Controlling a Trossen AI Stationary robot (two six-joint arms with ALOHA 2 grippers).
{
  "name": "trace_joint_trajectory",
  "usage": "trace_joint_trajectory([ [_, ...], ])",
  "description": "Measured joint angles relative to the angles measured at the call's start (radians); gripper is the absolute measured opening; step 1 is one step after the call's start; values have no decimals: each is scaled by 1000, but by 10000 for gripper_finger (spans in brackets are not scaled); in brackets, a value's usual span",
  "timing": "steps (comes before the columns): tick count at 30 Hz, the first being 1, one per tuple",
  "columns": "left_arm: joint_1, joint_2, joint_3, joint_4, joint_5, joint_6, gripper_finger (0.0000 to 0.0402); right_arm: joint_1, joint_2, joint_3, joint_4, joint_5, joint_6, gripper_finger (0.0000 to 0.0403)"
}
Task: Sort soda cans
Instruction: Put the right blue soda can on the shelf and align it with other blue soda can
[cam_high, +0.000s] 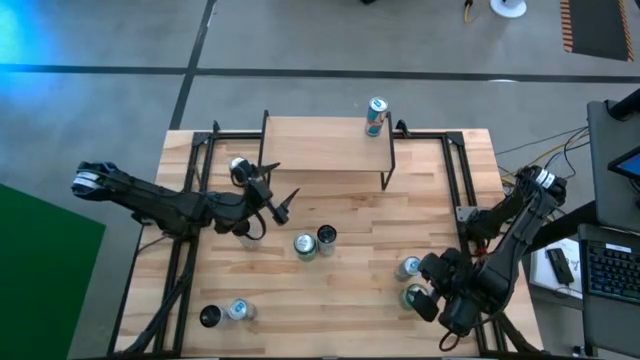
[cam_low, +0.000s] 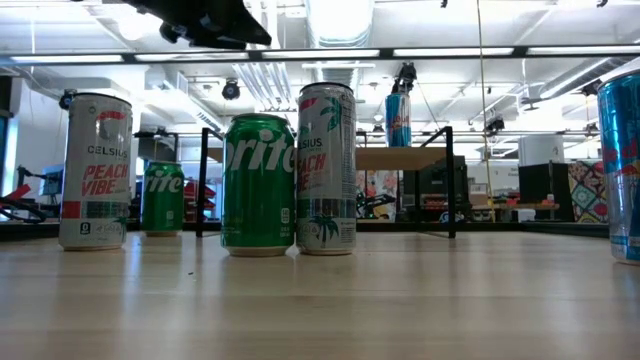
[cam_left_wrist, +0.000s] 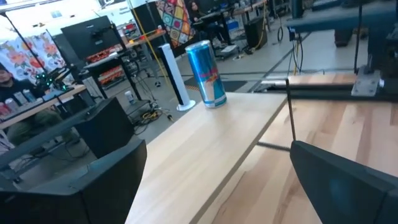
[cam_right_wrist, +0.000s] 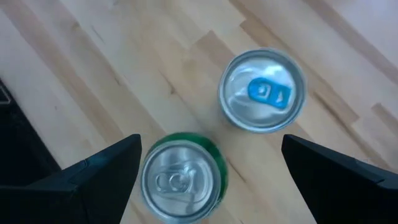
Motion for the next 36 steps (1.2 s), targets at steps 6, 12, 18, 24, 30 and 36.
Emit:
trace_joint_trajectory([
  [6, 0, 30, 27, -1, 0, -6, 382, 0, -1, 15, -3, -11, -1, 377],
  [12, 0, -4, 20, -49, 0, -34, 382, 0, 20, 32, -5, -7, -14, 377],
  [18, 0, -66, -11, -91, 0, -75, 382, -2, 73, 19, -12, 57, -27, 377],
  [24, 0, -119, -43, -107, 0, -93, 382, -5, 117, 64, -9, 99, -36, 377],
  [30, 0, -175, -74, -94, 0, -93, 382, -5, 122, 123, -26, 133, -46, 377],
  [36, 0, -230, -103, -76, 0, -91, 382, -16, 123, 146, -85, 123, 5, 377],
])
